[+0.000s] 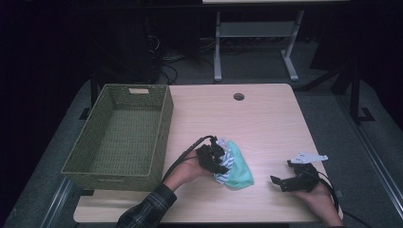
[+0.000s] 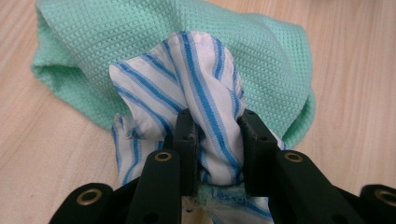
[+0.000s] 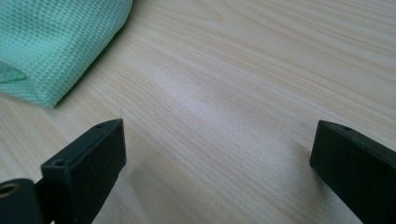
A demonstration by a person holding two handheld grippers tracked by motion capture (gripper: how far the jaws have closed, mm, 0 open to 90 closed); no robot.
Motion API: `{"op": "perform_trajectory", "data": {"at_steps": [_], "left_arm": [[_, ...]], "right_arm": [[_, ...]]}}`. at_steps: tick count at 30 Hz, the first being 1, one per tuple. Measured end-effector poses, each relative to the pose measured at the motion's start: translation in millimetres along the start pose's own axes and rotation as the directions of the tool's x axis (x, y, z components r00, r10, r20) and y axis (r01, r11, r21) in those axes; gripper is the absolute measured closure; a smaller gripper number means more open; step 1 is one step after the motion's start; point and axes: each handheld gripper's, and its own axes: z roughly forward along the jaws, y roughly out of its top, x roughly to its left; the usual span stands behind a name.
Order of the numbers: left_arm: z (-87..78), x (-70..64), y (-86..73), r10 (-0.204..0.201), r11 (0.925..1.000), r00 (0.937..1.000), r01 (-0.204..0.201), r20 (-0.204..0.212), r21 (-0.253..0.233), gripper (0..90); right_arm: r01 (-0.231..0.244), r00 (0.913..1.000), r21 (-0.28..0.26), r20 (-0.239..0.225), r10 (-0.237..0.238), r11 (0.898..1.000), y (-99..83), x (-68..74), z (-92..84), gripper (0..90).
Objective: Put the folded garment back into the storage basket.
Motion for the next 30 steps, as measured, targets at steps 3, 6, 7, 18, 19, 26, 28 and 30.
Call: {"op": "perform_trajectory", "data": {"at_steps": [3, 6, 7, 18, 19, 26, 28, 30], "left_arm": [[-4.4, -0.5, 2.0, -0.004, 1.0000, 1.0000, 0.004, -0.005, -0.001, 70.7], [-8.7, -1.1, 4.0, -0.004, 1.0000, 1.0000, 0.004, -0.006, -0.005, 70.7], [-10.1, -1.8, 4.5, -0.004, 0.9999, 1.0000, 0.004, -0.006, -0.010, 70.6], [-29.5, -2.4, 12.0, -0.031, 0.9983, 0.9995, 0.031, 0.001, -0.049, 70.5], [-31.8, -2.4, 13.1, -0.030, 0.9982, 0.9996, 0.030, -0.001, -0.053, 70.5], [-46.7, -1.1, 20.0, -0.034, 0.9974, 0.9994, 0.034, -0.008, -0.064, 70.5], [-51.0, -0.9, 21.6, -0.032, 0.9972, 0.9994, 0.031, -0.011, -0.069, 70.5], [-55.0, -1.2, 23.1, -0.032, 0.9969, 0.9993, 0.031, -0.017, -0.073, 70.4]], "right_arm": [[0.003, 1.0000, 0.000, 0.001, -0.003, 1.000, -0.1, -0.3, 0.0, 3.1], [-0.002, 1.0000, 0.000, 0.001, 0.002, 1.000, 0.0, -0.1, -0.1, 3.1], [-0.002, 1.0000, -0.001, 0.001, 0.002, 1.000, 0.0, -0.1, 0.0, 3.1], [-0.014, 0.9999, 0.002, 0.000, 0.014, 1.000, 0.0, -0.6, -0.7, 3.1], [-0.015, 0.9999, 0.002, 0.000, 0.015, 1.000, 0.0, -0.6, -0.7, 3.1], [-0.013, 0.9999, 0.000, -0.001, 0.013, 1.000, -0.2, -1.5, -0.8, 3.1], [-0.013, 0.9999, 0.000, 0.000, 0.013, 1.000, -0.2, -1.3, -0.7, 3.1], [-0.015, 0.9999, 0.000, 0.001, 0.015, 1.000, -0.1, -0.9, -0.7, 3.1]]}}
